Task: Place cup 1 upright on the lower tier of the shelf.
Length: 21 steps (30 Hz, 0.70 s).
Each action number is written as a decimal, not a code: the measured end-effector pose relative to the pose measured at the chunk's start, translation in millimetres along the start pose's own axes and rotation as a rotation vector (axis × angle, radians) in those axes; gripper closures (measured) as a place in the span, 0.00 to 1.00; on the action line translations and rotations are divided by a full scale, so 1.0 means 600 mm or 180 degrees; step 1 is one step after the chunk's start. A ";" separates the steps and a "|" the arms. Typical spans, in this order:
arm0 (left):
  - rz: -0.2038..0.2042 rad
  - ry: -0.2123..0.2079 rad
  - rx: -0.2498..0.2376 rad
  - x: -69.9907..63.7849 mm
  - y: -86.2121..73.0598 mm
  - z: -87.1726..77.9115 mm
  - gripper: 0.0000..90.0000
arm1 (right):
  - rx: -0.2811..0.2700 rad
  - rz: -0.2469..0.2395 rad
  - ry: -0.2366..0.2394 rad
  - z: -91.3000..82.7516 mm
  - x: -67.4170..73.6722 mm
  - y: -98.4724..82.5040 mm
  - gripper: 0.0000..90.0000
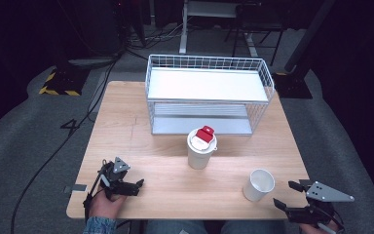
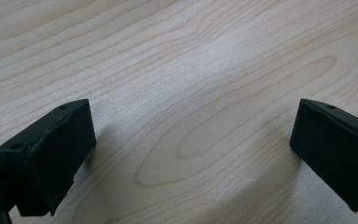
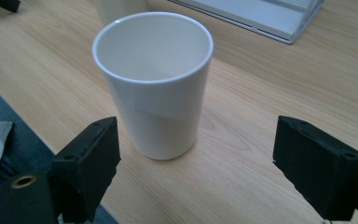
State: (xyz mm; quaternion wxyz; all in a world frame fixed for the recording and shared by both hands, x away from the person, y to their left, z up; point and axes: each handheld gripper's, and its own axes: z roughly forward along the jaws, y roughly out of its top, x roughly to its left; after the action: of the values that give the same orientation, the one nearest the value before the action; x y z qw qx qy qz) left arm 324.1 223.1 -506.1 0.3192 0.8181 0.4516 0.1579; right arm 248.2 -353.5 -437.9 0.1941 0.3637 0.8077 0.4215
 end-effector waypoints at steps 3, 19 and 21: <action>0.0002 0.0000 0.0000 0.000 0.000 0.000 0.01 | -0.0013 -0.0027 0.0052 0.001 0.005 0.005 0.17; 0.0001 -0.0001 0.0000 0.000 0.000 0.000 0.01 | -0.0028 -0.0029 0.0253 0.039 0.022 0.018 0.08; 0.0000 0.0000 0.0001 0.000 0.000 0.000 0.01 | -0.0015 -0.0031 0.0266 0.046 0.023 0.019 0.08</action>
State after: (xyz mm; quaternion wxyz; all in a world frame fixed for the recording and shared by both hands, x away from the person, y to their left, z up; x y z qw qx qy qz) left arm 324.1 223.1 -506.1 0.3191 0.8182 0.4515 0.1578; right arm 261.0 -323.8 -444.2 0.1631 0.3413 0.8159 0.4373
